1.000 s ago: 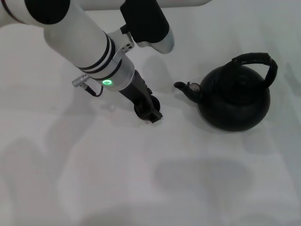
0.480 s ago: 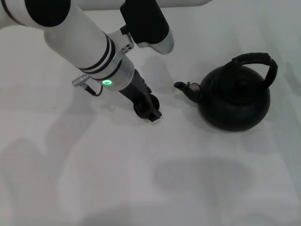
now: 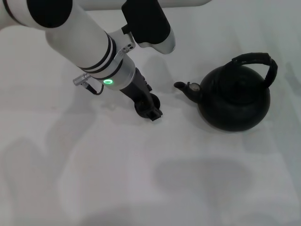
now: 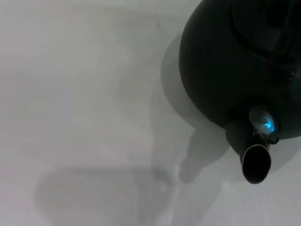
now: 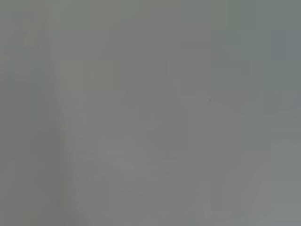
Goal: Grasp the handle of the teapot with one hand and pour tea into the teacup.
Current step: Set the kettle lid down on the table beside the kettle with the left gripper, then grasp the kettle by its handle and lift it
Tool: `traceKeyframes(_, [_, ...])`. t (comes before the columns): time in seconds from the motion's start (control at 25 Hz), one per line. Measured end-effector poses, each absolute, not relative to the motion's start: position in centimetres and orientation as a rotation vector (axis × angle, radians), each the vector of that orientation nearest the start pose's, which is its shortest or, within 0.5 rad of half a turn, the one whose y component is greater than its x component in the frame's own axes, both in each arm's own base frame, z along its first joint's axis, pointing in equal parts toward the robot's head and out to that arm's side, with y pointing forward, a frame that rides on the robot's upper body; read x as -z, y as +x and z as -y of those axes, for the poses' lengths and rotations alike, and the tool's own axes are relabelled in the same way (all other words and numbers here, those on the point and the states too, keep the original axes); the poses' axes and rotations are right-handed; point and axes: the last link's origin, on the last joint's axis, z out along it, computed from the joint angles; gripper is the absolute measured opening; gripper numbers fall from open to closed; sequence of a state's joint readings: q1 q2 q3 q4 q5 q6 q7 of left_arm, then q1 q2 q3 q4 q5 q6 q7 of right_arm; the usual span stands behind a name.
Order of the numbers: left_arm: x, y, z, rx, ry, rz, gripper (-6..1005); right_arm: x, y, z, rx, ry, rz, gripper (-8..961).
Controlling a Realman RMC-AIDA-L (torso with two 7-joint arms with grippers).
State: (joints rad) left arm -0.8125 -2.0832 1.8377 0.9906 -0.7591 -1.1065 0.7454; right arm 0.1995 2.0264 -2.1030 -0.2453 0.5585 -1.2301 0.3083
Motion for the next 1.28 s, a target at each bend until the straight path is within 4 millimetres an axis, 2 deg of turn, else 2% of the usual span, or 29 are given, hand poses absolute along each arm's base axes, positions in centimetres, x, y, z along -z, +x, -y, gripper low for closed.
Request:
traceKeyframes(0.44, [10.9,-12.4,-36.1,-0.486,-2.857,0.281,725,-0.6,37.2,-26.6,-0.743,-1.55,-0.66,873])
traceKeyframes(0.8, [10.3,-9.3,-36.1,-0.301,-2.871,0.237,724,-0.7,37.3,-26.5,-0.741,-1.549,-0.658,873])
traceKeyframes(1.12, [9.0,-7.8,-36.1,-0.043,-2.854,0.217,723,-0.9,37.4,-26.5,-0.739,-1.542,-0.655,872])
traceKeyframes(1.28, [7.3,-7.9,-36.6,0.194,-2.812,0.296,724,-1.0,37.5,-26.6,-0.742,-1.534,-0.655,872])
